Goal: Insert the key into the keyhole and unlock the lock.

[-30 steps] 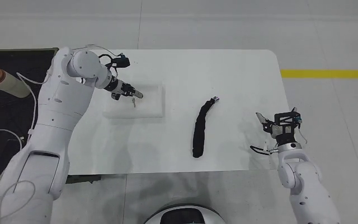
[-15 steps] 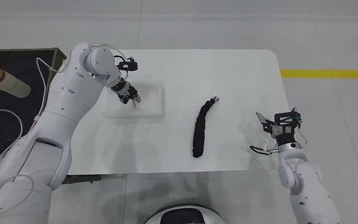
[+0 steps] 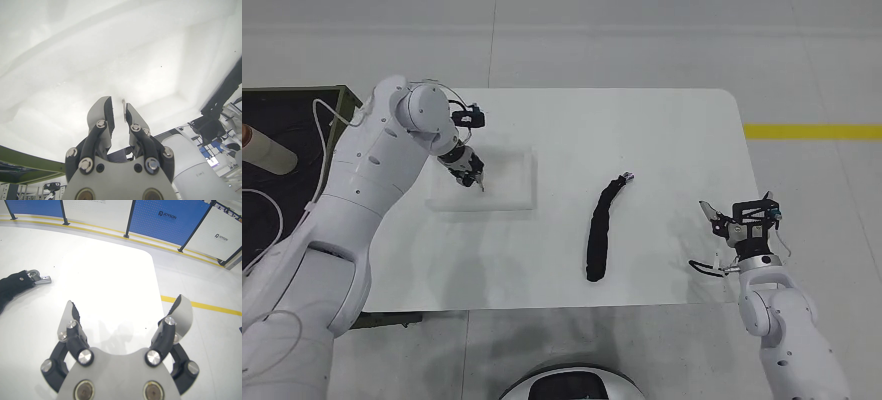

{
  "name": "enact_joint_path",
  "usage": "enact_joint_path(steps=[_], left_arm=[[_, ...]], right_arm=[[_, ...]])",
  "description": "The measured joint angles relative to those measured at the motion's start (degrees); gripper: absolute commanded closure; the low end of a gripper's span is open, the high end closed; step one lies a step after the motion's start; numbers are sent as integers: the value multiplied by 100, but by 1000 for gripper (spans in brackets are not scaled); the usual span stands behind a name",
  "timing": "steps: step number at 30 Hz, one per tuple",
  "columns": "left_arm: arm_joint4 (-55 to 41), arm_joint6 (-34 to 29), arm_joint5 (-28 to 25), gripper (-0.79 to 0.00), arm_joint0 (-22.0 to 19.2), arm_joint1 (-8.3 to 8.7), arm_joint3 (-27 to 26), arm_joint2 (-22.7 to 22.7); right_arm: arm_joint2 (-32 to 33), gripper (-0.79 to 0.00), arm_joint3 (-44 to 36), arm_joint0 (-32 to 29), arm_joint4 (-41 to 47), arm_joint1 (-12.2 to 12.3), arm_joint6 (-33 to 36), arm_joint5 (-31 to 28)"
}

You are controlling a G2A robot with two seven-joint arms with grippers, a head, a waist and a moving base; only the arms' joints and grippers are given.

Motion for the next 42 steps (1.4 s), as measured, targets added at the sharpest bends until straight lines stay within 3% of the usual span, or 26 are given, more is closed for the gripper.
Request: enact_joint_path(steps=[6,12,19,29,33,36,38,42], left_arm=[[-1,-3,-113,0,-9,-16,-35,-136],[113,-3,-86,0,100,72,-600,-406],[594,-3,463,0,480,278,-1588,-724],[1307,-3,1348,0,958,475,-2472,-949],[1003,227,1420,0,1248,568,-2895,-1473],[204,774,1015,0,1743,693,-3182,-2286],[-441,1229,366,0,2204,793,-3274,-2918],[-2030,1475,-969,0,2902,865,-2745,-3767]], right_arm=[[0,-785,0,0,0,0,0,0],[0,-785,0,0,0,0,0,0],[0,-785,0,0,0,0,0,0],[0,-785,0,0,0,0,0,0],[0,-785,0,0,0,0,0,0],[0,-785,0,0,0,0,0,0],[0,-785,0,0,0,0,0,0],[0,-785,0,0,0,0,0,0]])
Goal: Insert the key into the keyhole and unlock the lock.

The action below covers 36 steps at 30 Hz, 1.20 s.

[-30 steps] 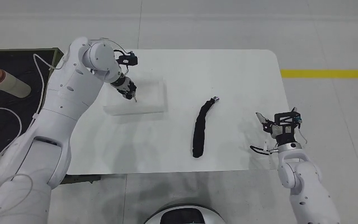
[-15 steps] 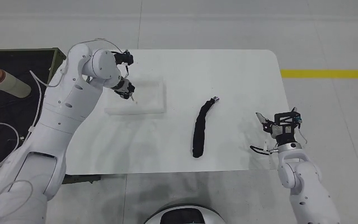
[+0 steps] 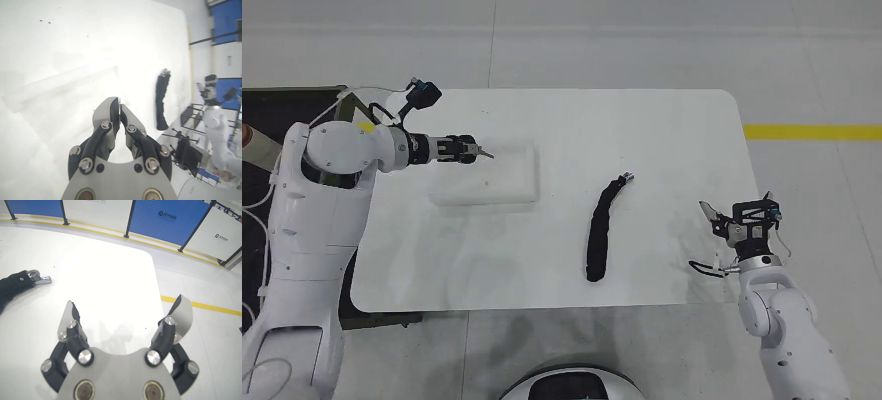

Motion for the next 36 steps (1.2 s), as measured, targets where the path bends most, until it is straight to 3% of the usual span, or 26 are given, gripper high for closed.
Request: enact_joint_path(steps=[4,7,33,36], left_arm=[[-2125,-639,-873,0,35,-53,1068,-166],[-2727,-850,-1175,0,-47,-88,1441,-21],[-2714,-828,-1172,0,-50,-89,1442,-8],[-2714,-828,-1172,0,-50,-89,1443,-8]], right_arm=[[0,-785,0,0,0,0,0,0],[0,-785,0,0,0,0,0,0],[-18,-785,-82,-36,100,-15,12,24],[-303,-785,-514,72,833,-72,633,-98]])
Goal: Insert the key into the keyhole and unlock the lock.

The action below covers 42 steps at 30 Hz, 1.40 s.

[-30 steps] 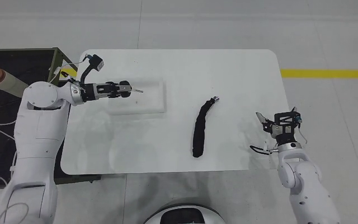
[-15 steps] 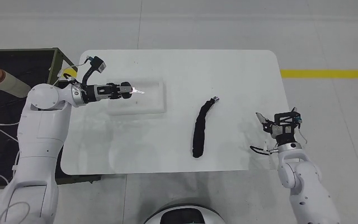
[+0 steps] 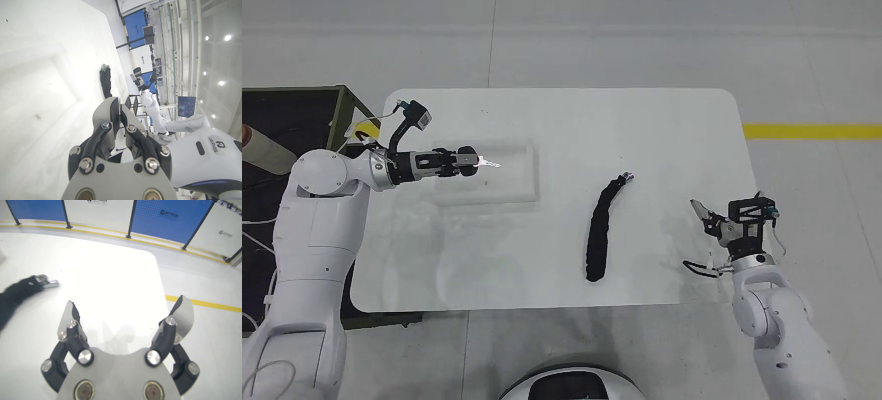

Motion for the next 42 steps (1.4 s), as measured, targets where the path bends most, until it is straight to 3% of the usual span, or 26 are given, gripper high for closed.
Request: enact_joint_path(steps=[6,11,14,15,16,20,24,27,29,34,38,42], left_arm=[[0,0,0,0,0,0,0,0],[0,0,0,0,0,0,0,0],[0,0,0,0,0,0,0,0],[0,0,0,0,0,0,0,0],[0,0,0,0,0,0,0,0],[0,0,0,0,0,0,0,0],[0,0,0,0,0,0,0,0],[0,0,0,0,0,0,0,0],[0,0,0,0,0,0,0,0],[0,0,0,0,0,0,0,0],[0,0,0,0,0,0,0,0],[0,0,0,0,0,0,0,0]], right_arm=[[-993,-785,-864,797,1017,-144,2197,700],[-2082,-785,-733,1679,449,-318,3701,1677],[-2541,-785,-577,2081,89,-433,4164,2077],[-2634,-714,-528,2164,14,-467,4242,2180],[-2741,-711,-458,2257,-46,-514,4312,2296],[-3017,-720,-130,2512,-320,-654,4440,2467],[-3273,-674,170,2695,-702,-802,4401,2545],[-3375,-453,345,2781,-912,-914,4396,2624],[-3412,-468,487,2825,-1068,-993,4445,2728],[-3386,-354,901,2986,-1307,-1180,4719,2904],[-3313,-3,1030,3014,-1292,-1306,4777,2814],[-3130,0,979,2914,-1523,-1378,4857,2759]])
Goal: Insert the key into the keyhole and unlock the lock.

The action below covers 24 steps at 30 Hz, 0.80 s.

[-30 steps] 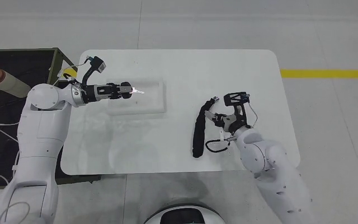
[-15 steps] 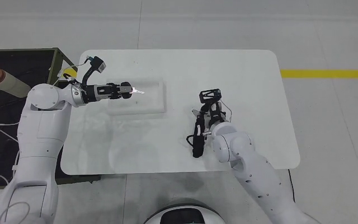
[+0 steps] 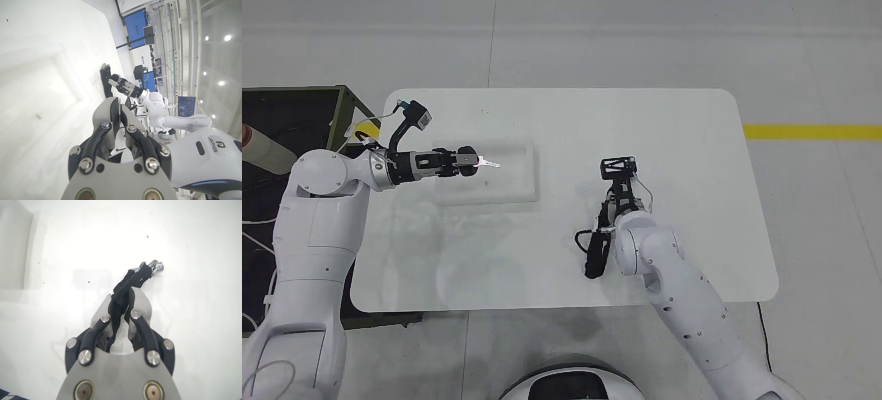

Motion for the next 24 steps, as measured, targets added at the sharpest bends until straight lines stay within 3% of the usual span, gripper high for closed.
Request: enact_joint_path(steps=[10,11,12,14,15,16,17,18,19,24], left_arm=[[0,0,0,0,0,0,0,0],[0,0,0,0,0,0,0,0],[0,0,0,0,0,0,0,0],[0,0,0,0,0,0,0,0],[0,0,0,0,0,0,0,0],[0,0,0,0,0,0,0,0],[0,0,0,0,0,0,0,0],[0,0,0,0,0,0,0,0],[0,0,0,0,0,0,0,0],[0,0,0,0,0,0,0,0]], right_arm=[[1013,0,-306,-353,-858,-20,622,-341],[1080,-108,-343,-376,-872,-24,677,-395],[1141,-166,-396,-398,-858,-29,720,-458],[1290,-166,-596,-459,-697,-46,720,-554],[1349,-212,-680,-495,-638,-52,696,-581],[1417,-326,-801,-545,-530,-64,673,-603],[1466,-336,-894,-580,-413,-73,661,-613],[1520,-680,-991,-613,-274,-84,639,-618],[1597,-785,-1097,-654,-87,-96,615,-612],[1644,-785,-1136,-674,17,-102,608,-566]])
